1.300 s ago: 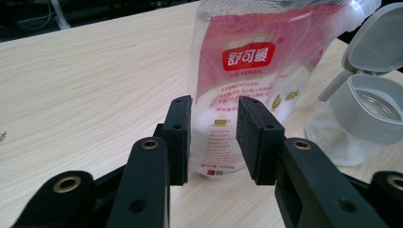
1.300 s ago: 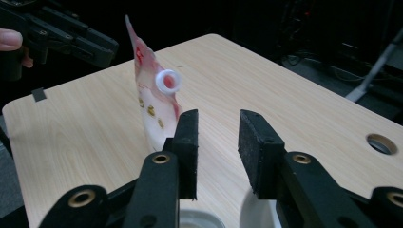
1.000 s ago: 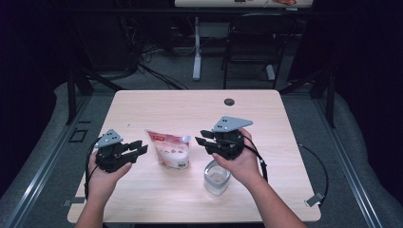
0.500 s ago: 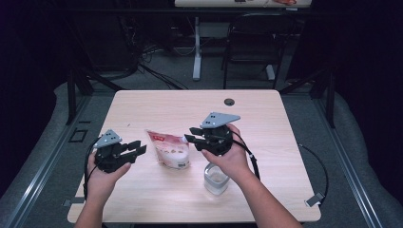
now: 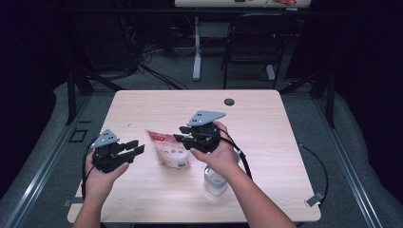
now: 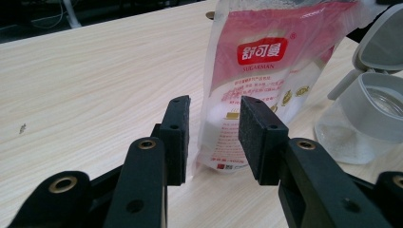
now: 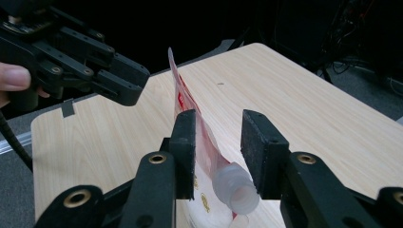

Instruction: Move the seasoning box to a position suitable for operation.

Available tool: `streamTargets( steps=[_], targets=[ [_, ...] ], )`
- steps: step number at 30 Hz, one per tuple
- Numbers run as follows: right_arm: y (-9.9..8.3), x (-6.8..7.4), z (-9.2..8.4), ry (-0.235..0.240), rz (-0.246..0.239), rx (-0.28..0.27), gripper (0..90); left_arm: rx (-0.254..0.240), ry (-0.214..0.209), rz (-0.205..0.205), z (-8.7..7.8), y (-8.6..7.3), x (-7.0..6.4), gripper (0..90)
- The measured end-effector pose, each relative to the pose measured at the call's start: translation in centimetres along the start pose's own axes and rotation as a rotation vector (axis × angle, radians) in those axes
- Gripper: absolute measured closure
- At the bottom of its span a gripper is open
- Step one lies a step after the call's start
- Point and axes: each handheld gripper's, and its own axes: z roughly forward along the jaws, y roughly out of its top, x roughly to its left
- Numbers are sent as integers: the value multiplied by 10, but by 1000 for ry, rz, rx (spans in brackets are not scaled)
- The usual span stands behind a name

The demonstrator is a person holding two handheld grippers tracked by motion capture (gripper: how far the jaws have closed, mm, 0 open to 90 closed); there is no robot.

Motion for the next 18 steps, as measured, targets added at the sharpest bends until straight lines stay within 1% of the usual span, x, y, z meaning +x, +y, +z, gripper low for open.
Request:
streamTargets(
  steps=[5,10,15,18],
  targets=[
    [-1,-2,10,2,-1,18,686,4,4,-1,1,-1,1,642],
    [2,-1,18,19,4,21,708,5,1,-11,1,-2,3,640],
    [3,2,25,15,-29,64,772,5,0,-14,1,-2,3,640],
    [4,4,26,15,-45,76,808,6,0,-14,1,-3,4,640]
  ],
)
